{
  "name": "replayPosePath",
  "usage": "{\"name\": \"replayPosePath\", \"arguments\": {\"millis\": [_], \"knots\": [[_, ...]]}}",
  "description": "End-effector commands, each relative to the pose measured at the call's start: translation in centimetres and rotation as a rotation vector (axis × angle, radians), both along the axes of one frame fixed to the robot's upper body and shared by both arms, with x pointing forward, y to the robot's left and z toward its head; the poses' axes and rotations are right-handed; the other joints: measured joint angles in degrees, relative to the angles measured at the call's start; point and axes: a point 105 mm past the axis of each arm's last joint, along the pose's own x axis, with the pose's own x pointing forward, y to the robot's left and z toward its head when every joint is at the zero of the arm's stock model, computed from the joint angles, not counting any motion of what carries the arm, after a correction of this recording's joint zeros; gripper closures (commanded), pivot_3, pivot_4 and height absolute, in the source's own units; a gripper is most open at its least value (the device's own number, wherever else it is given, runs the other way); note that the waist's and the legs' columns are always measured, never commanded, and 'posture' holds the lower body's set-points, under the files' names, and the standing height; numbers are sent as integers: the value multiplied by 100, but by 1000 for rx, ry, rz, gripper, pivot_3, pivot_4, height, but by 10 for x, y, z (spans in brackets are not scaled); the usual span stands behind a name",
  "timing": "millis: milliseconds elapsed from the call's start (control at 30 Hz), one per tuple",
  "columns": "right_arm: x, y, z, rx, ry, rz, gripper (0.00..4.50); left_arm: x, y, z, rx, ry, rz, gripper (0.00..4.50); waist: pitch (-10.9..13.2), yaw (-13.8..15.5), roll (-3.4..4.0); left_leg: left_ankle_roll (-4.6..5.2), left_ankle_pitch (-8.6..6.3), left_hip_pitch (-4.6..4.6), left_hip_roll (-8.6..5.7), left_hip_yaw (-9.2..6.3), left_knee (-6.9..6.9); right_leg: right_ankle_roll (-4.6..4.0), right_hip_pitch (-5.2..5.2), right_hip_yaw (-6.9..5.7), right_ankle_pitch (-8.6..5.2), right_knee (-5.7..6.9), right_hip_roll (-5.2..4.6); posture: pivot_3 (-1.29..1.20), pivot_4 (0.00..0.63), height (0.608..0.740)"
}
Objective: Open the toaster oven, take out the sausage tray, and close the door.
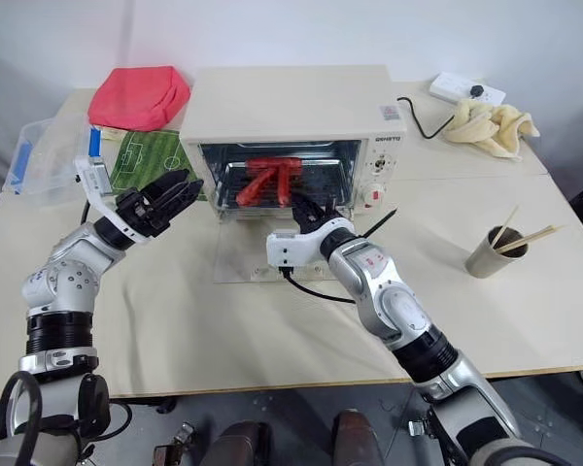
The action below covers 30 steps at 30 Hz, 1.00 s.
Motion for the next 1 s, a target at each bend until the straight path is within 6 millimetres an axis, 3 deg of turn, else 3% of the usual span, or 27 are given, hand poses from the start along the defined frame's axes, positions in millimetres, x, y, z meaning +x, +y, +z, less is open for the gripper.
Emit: {"name": "replayPosePath", "arguments": {"millis": [33, 400, 500, 700, 1000], "knots": [[-1, -1, 25, 62, -79, -19, 2102, -3, 2, 16, 11, -65, 6, 0, 0, -4, 0, 0, 0, 1, 0, 0, 0, 0, 0, 0, 0, 1, 0, 0, 150, 740], [19, 6, 17, 40, -36, -81, 2102, -3, 1, 15, 14, -66, 8, 0, 0, -12, 0, 0, 0, 2, 0, 0, 2, 0, 1, 0, 0, 3, 0, 0, 150, 740], [23, 7, 18, 43, -32, -103, 2676, -3, 1, 14, 12, -66, 8, 0, 0, -16, 0, 0, 0, 2, 0, -1, 1, 0, 1, 0, 0, 4, 0, 0, 150, 740], [11, 10, 18, 63, -28, -76, 4475, -6, 3, 14, 13, -65, 13, 0, 0, -18, 0, 0, 0, 1, 0, -1, 0, 0, -1, 0, 0, 4, -1, 0, 150, 740], [1, 1, 27, 83, -62, -49, 4475, -5, 6, 14, 8, -55, 21, 0, 0, -13, -1, 0, 0, 0, -1, -2, -2, 0, -3, 0, 0, 4, -1, 0, 150, 740]]}}
